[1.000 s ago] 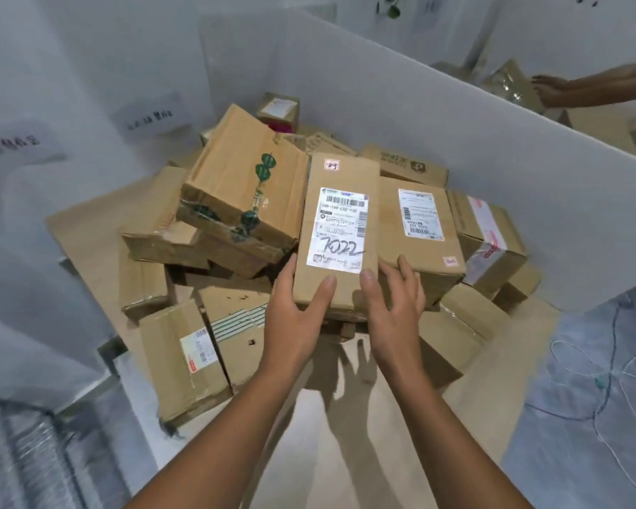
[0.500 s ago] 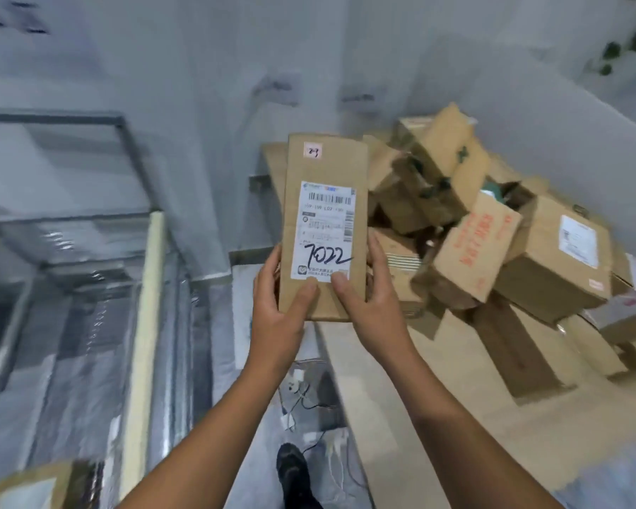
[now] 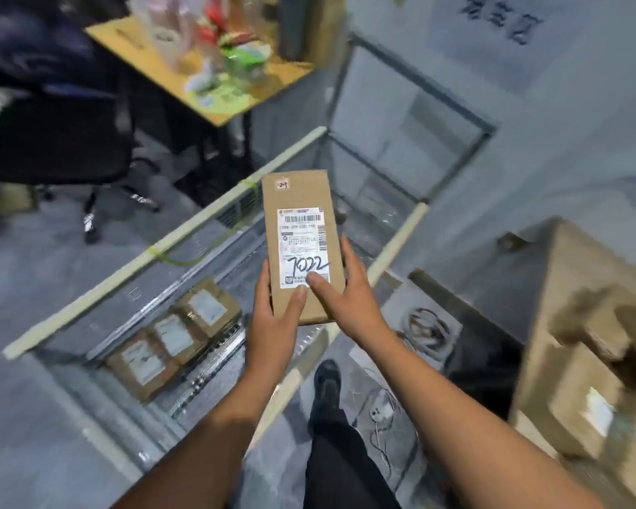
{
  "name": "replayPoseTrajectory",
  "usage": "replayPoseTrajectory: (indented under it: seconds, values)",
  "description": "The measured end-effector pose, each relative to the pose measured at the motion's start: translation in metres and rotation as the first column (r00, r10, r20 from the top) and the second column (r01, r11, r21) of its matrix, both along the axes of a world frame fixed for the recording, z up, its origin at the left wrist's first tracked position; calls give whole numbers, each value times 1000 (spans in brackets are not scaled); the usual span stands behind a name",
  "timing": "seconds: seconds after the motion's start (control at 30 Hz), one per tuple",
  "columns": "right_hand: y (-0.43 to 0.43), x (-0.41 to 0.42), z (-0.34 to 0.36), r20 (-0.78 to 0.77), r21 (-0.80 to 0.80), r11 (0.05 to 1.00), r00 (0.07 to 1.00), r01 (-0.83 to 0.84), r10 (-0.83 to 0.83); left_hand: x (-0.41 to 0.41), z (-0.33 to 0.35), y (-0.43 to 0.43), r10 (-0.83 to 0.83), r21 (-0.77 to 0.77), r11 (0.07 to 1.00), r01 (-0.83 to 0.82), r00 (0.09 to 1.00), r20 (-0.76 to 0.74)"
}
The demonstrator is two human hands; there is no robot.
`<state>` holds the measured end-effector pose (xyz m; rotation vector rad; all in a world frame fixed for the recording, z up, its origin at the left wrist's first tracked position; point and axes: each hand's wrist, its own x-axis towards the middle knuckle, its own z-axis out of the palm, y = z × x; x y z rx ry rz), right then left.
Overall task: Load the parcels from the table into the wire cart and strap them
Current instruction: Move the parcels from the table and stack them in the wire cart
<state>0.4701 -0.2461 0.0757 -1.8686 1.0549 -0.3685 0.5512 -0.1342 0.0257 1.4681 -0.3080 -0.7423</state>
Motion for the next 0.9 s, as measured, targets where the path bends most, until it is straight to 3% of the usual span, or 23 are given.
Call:
replayPoseTrajectory:
  seconds: [0.1, 0.23, 0.33, 0.43, 0.53, 0.63, 0.8, 0.9]
  values:
    - [-24, 48, -39, -47, 50, 987, 987, -153, 155, 30, -37, -10, 107, 38, 994, -105, 993, -49]
    - [-69, 110, -120, -89, 194, 910, 917, -367, 389, 63, -102, -34, 268, 207, 948, -241, 956, -117]
    - [-109, 139, -188, -133, 277, 835, 842, -475, 523, 75, -158, -55, 320, 291, 923, -252, 921, -220]
    - [-157, 150, -262, -201, 333, 783, 771, -526, 604, 86, -226, -79, 297, 457, 873, -169, 928, -225]
    - [-196, 155, -342, -307, 367, 761, 703, -535, 642, 102, -302, -92, 201, 625, 776, -82, 972, -123]
    - [-218, 168, -423, -331, 388, 748, 676, -539, 658, 128, -384, -94, 101, 743, 660, -112, 993, 60]
    - [-223, 205, -557, -297, 348, 735, 675, -582, 675, 181, -513, -101, -153, 842, 471, -265, 915, 373]
    - [-206, 228, -626, -249, 290, 755, 716, -587, 652, 198, -570, -108, -188, 858, 439, -266, 907, 377]
